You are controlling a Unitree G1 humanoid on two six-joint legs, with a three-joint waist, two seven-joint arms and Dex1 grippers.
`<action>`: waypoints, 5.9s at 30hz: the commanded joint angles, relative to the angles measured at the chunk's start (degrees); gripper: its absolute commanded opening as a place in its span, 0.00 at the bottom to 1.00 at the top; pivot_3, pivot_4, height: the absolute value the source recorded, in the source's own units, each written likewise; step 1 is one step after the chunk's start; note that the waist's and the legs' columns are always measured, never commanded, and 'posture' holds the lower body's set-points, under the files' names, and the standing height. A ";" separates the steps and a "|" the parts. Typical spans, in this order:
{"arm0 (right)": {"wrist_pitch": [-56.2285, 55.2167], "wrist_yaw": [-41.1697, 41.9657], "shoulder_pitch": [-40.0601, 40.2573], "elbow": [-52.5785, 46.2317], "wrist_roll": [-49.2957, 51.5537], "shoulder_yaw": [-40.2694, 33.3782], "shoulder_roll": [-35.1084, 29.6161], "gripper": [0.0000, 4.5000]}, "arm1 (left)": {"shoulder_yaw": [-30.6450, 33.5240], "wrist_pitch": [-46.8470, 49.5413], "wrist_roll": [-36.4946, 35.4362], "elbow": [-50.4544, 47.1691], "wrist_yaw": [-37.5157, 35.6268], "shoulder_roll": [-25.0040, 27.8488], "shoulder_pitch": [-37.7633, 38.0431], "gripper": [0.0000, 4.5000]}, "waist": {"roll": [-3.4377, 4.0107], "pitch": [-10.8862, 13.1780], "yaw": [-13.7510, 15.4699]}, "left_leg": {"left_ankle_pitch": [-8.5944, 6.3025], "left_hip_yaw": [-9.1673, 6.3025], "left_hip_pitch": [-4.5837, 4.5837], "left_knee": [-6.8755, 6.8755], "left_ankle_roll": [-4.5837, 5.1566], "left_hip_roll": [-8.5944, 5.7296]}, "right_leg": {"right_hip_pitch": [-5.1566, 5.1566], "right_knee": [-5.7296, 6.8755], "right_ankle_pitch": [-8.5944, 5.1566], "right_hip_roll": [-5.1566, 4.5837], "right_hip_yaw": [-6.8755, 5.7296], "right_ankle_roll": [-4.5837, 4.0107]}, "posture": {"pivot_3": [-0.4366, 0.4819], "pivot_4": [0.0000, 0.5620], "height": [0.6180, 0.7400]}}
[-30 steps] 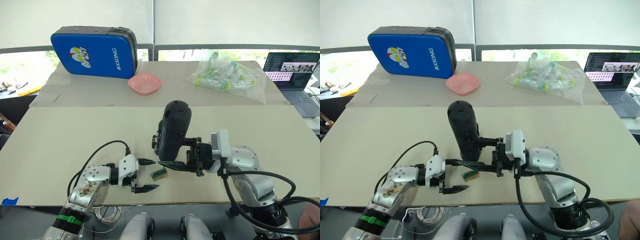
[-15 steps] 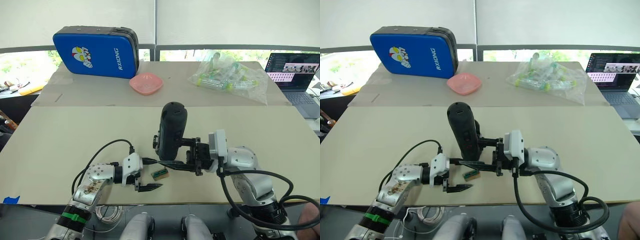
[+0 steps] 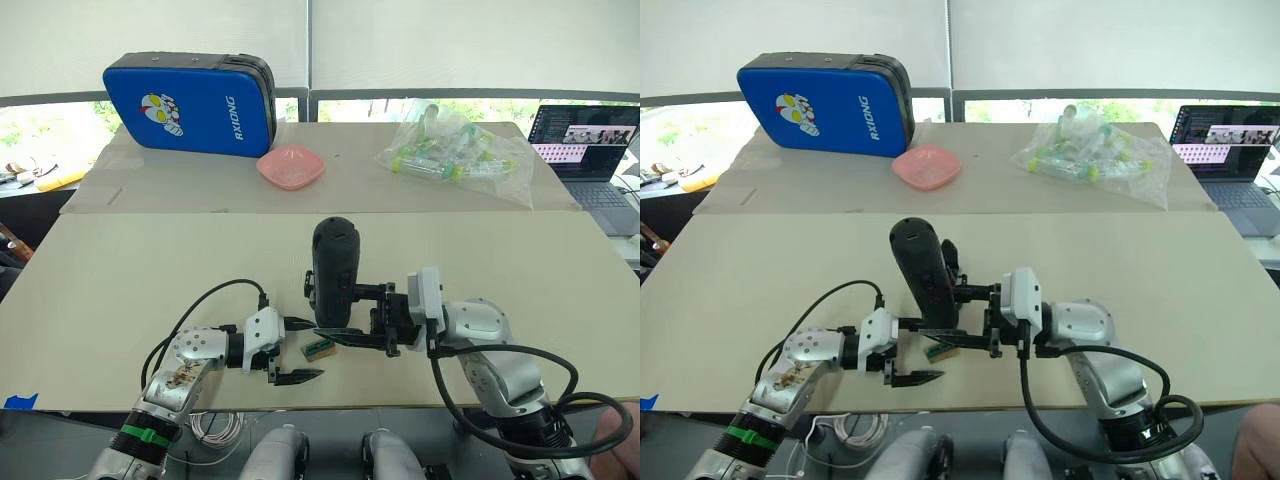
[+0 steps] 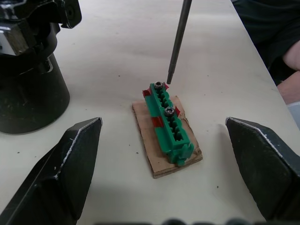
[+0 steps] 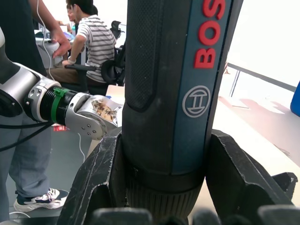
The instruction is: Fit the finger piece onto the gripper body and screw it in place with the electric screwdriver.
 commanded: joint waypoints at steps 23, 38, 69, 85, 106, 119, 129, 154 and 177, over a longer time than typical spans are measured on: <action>-1.43 -0.23 -2.21 -1.08 2.00 -1.45 0.48 0.44 | -1.69 2.02 -0.01 -1.36 -0.11 0.23 1.69 1.00 | 0.00 0.00 0.01 | 0.00 0.00 0.00 -0.01 0.00 0.01 | -0.01 -0.01 0.00 -0.01 0.00 0.00 | 0.48 0.27 1.00; -1.75 0.29 -2.04 -0.03 1.14 -0.67 0.28 0.44 | -1.40 1.54 0.15 -0.70 -0.11 0.52 1.71 1.00 | 0.00 0.00 0.00 | 0.00 0.00 0.00 -0.01 0.00 0.01 | -0.01 -0.01 0.00 -0.02 0.00 0.00 | 0.48 0.27 1.00; -1.74 -0.10 -2.28 0.60 0.50 -0.27 0.15 0.44 | -1.10 0.19 0.28 0.40 0.17 0.54 2.58 1.00 | 0.00 0.00 -0.02 | -0.01 0.00 0.00 -0.02 -0.01 0.03 | -0.01 -0.01 0.00 -0.05 0.00 0.00 | 0.48 0.27 1.00; -1.62 -0.27 -2.15 0.71 0.32 0.55 0.67 0.44 | -1.14 -0.87 0.33 1.27 0.38 0.53 2.87 1.00 | 0.01 0.00 -0.07 | -0.01 0.00 0.01 -0.02 -0.01 0.05 | -0.01 -0.01 0.00 -0.05 0.00 -0.01 | 0.48 0.27 1.00; -1.27 0.12 -3.28 -0.72 2.61 -0.54 1.30 0.44 | 1.28 -0.52 -1.57 0.68 0.27 0.91 2.22 1.00 | 0.01 0.00 -0.41 | -0.01 0.00 0.02 -0.03 -0.01 0.07 | -0.01 0.00 0.00 -0.04 0.00 -0.01 | 0.48 0.27 1.00; 1.33 -0.84 -4.85 -4.79 5.64 -1.97 -0.05 0.44 | 7.85 -1.84 -10.60 -1.98 -4.13 3.31 2.33 1.00 | -0.01 0.01 -1.34 | -0.01 -0.01 -0.01 -0.09 -0.02 0.09 | -0.09 -0.01 -0.02 -0.05 0.01 -0.03 | 0.48 0.27 1.00; 5.69 -2.92 -6.02 -10.01 11.78 -6.94 -4.02 0.44 | 15.33 4.21 -19.43 -4.70 -6.97 7.62 1.52 1.00 | -0.04 0.03 -1.28 | -0.01 -0.01 -0.12 -0.08 -0.02 0.09 | -0.16 -0.03 -0.02 -0.08 0.00 -0.03 | 0.48 0.27 1.00; 13.51 -8.23 -21.16 2.81 16.83 -14.12 -6.02 0.44 | 18.74 9.40 -20.30 3.61 -7.96 8.15 -12.00 1.00 | -0.11 0.08 -1.37 | 0.02 0.00 -0.34 -0.07 0.00 0.07 | -0.15 0.00 -0.01 -0.05 -0.01 -0.04 | 0.48 0.27 1.00; 12.44 -6.89 -27.63 11.91 8.57 -6.90 4.61 0.44 | 14.91 9.61 -17.12 3.62 -8.91 7.26 -13.69 1.00 | -0.11 0.08 -1.74 | 0.04 0.00 -0.35 -0.08 -0.04 0.00 | -0.22 0.08 0.00 0.11 -0.10 -0.04 | 0.48 0.27 1.00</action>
